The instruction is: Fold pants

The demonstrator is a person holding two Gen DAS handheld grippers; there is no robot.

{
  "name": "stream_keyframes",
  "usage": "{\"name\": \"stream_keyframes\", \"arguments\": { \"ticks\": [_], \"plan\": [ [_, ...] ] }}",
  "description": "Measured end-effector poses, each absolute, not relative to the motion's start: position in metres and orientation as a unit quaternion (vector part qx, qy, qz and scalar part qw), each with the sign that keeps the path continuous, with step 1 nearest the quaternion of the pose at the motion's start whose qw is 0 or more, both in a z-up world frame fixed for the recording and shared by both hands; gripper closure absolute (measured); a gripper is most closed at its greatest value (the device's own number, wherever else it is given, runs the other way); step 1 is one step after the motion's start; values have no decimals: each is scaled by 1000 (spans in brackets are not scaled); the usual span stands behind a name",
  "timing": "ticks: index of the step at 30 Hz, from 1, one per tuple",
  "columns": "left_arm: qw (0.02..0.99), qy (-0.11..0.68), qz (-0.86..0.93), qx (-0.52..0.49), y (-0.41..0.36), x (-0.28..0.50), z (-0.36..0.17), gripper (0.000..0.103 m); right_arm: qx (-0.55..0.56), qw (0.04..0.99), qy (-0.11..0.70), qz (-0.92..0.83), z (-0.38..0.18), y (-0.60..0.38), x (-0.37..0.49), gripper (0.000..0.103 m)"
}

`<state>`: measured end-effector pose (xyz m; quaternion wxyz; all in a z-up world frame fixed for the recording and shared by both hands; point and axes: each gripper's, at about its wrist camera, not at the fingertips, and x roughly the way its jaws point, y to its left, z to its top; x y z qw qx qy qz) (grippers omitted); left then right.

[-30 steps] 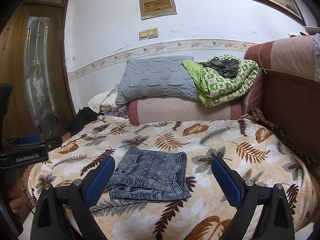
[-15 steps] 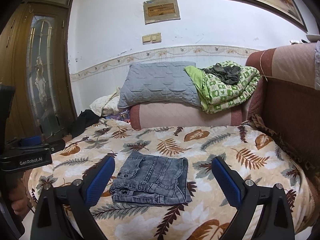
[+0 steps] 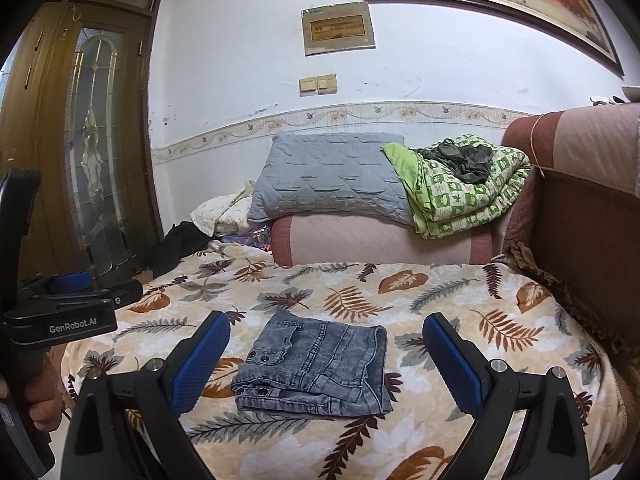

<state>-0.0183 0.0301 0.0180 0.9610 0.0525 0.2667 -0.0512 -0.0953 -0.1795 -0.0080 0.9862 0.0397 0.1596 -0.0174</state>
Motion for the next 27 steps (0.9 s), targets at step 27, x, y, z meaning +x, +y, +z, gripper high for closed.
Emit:
{"name": "stream_keyframes", "arguments": {
  "ticks": [27],
  "plan": [
    [960, 269, -62, 40, 39, -18, 20, 16, 32, 985, 168, -9, -10, -170, -87, 4]
  ]
}}
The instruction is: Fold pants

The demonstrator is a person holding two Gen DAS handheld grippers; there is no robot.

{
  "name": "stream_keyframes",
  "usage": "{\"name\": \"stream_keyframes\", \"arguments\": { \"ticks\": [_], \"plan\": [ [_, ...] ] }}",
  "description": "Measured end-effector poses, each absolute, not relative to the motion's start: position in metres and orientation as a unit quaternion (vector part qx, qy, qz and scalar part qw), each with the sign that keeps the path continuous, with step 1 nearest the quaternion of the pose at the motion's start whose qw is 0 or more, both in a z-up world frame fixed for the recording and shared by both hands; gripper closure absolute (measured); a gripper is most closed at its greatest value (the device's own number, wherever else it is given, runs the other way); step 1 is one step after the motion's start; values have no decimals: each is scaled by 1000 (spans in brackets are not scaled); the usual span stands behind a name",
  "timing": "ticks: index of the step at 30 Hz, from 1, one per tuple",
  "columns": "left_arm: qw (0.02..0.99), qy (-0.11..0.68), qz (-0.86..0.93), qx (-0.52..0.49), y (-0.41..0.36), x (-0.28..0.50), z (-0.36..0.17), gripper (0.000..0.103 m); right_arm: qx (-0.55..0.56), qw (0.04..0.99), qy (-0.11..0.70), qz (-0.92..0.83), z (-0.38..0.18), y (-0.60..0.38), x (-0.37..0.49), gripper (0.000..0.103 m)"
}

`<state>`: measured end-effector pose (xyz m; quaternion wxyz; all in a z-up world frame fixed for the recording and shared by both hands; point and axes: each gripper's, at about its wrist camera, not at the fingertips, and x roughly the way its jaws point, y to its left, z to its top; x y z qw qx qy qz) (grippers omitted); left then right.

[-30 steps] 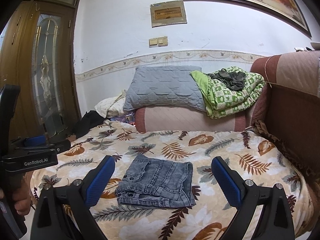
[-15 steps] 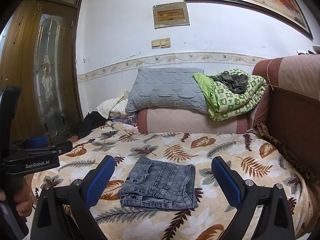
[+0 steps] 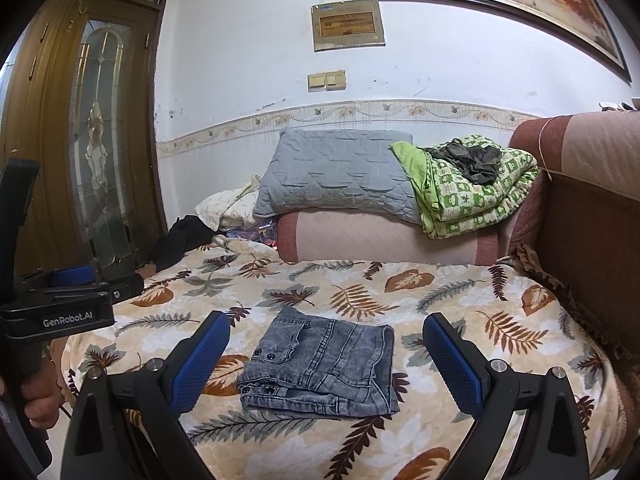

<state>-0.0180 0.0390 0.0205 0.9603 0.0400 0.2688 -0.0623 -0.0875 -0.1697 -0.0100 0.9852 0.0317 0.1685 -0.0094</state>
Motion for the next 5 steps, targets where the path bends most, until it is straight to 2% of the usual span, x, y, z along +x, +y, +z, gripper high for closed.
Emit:
{"name": "stream_keyframes", "arguments": {
  "ticks": [5],
  "plan": [
    [957, 280, -65, 37, 39, -11, 14, 16, 38, 984, 175, -12, -14, -173, -83, 4]
  ]
}}
